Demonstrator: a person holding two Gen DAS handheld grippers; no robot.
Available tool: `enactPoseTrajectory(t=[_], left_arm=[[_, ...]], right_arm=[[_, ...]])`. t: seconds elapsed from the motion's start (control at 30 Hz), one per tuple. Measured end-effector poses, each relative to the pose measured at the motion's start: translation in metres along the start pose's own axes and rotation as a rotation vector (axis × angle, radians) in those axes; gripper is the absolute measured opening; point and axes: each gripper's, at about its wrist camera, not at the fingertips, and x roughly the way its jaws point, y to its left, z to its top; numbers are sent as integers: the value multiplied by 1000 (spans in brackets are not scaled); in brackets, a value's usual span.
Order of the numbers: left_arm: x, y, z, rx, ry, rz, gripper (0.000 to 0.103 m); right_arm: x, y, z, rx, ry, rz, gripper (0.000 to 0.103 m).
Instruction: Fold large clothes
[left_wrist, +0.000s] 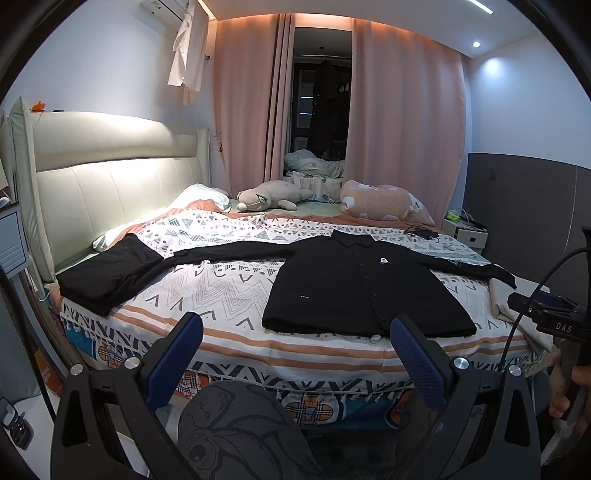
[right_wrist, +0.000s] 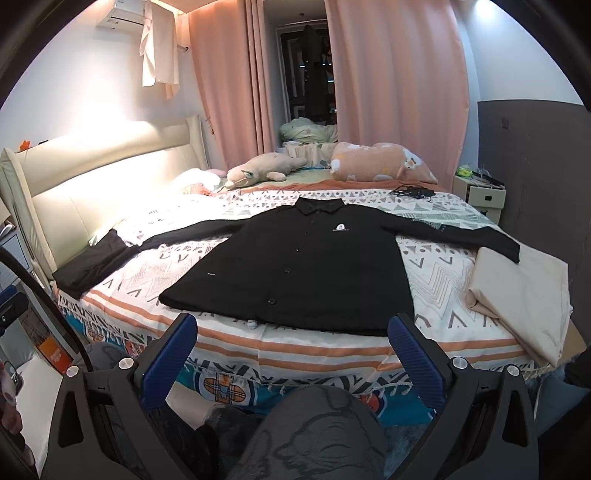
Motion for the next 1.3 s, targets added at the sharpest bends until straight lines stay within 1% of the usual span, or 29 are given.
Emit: enactPoseTrajectory(t=[0.17, 0.27, 0.43, 0.57, 0.77, 1.03, 1.17, 1.3], left_arm=[[-5, 0, -2, -10, 0, -5, 103], [-8, 0, -3, -8, 1, -4, 103], [-10, -2, -4, -10, 0, 3, 103], [-9, -2, -5, -3, 9, 8, 103], [-17, 0, -7, -3, 3, 11, 103], [-22, 1, -6, -1, -11, -2, 103], [-24, 1, -6, -3, -16, -12, 103], [-23, 3, -5, -9, -19, -13, 103]], right_arm=[[-6, 0, 2, -2, 14, -2, 103], [-12, 0, 3, -9, -1, -7, 103], [-15, -2, 1, 6, -19, 26, 103], [-12, -7, -2, 20, -10, 28, 103], [-7, -7, -6, 18, 0, 18, 103], [-12, -3, -4, 3, -6, 14, 103], [-12, -2, -4, -6, 5, 0, 103], [-15, -2, -2, -1, -4, -12, 103]])
